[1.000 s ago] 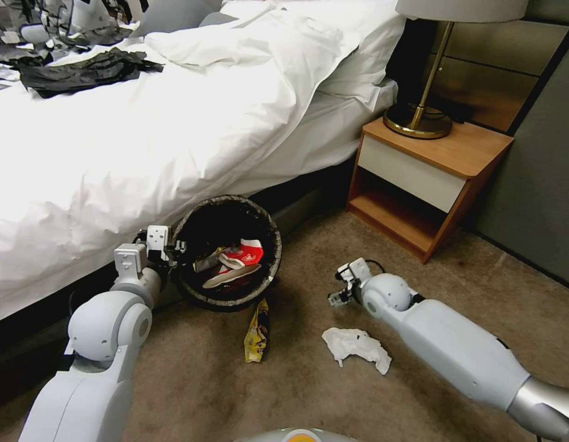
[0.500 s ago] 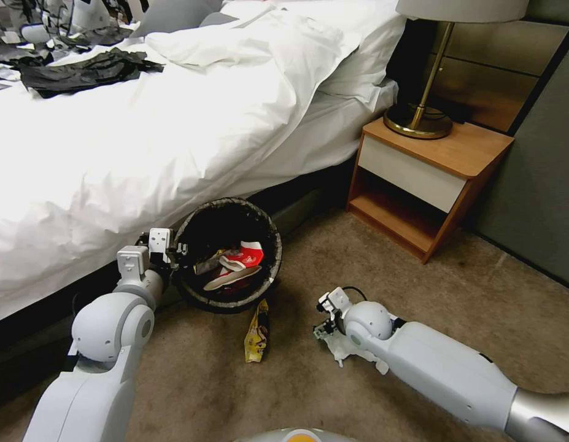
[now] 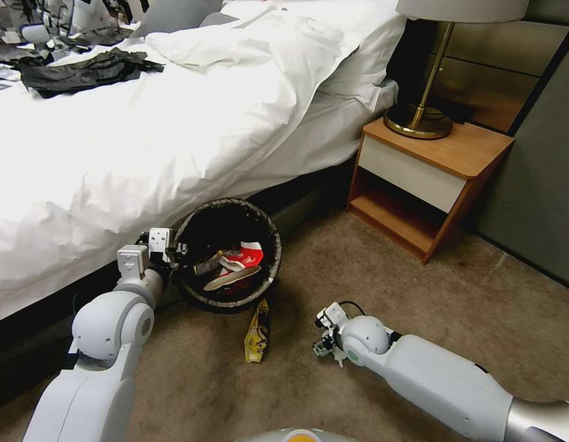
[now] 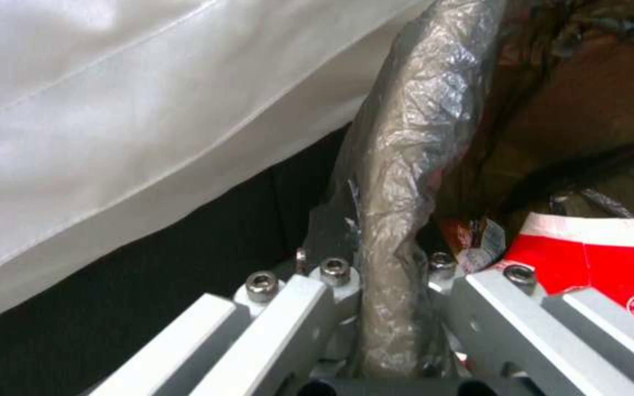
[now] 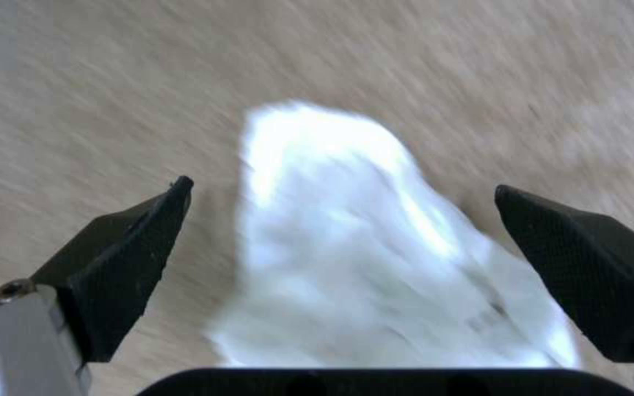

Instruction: Pick up the trash bin, then pick up the garbage from the floor and place it into the trash bin.

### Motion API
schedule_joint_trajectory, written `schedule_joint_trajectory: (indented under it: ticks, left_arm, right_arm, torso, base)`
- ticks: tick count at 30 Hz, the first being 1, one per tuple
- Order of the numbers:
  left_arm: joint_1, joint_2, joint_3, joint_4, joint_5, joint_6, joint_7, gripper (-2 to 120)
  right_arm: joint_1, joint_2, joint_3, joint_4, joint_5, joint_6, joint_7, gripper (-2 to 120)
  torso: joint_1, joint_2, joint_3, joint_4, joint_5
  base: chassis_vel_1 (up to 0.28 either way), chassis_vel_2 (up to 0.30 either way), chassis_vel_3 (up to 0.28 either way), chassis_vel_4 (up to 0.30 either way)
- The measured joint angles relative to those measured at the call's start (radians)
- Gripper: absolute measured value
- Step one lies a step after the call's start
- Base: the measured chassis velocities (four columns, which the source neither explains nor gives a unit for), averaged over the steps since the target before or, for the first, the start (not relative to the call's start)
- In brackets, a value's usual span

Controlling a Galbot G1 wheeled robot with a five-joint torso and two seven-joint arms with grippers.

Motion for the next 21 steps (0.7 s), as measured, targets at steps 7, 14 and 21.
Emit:
schedule_joint_trajectory:
  ticks: [7,14,21]
  left_arm:
    - [-0.01,-0.005,0.004,0.005,0.0,0.0,0.001,0]
    - [-0.009,0.001,0.001,0.006,0.0,0.0,0.002,0]
    - [-0.014,-0.003,0.003,0.008,0.0,0.0,0.002,0]
  right_arm:
    - [-0.043,-0.021,0.033,0.003,-0.007,0.0,-0.007,100]
    - [-0.045,-0.018,0.029,0.002,-0.01,0.0,-0.006,87]
    - [-0.03,-0.007,0.019,0.003,-0.002,0.0,-0.005,64]
  torso:
    - [0.0,0.0,0.0,0.0002,0.0004]
    - [0.0,0.0,0.0,0.0001,0.0003]
    - [0.0,0.0,0.0,0.0003,0.0004]
  base:
    - [0.0,0.0,0.0,0.0]
    - [0.0,0.0,0.0,0.0]
    - [0.0,0.0,0.0,0.0]
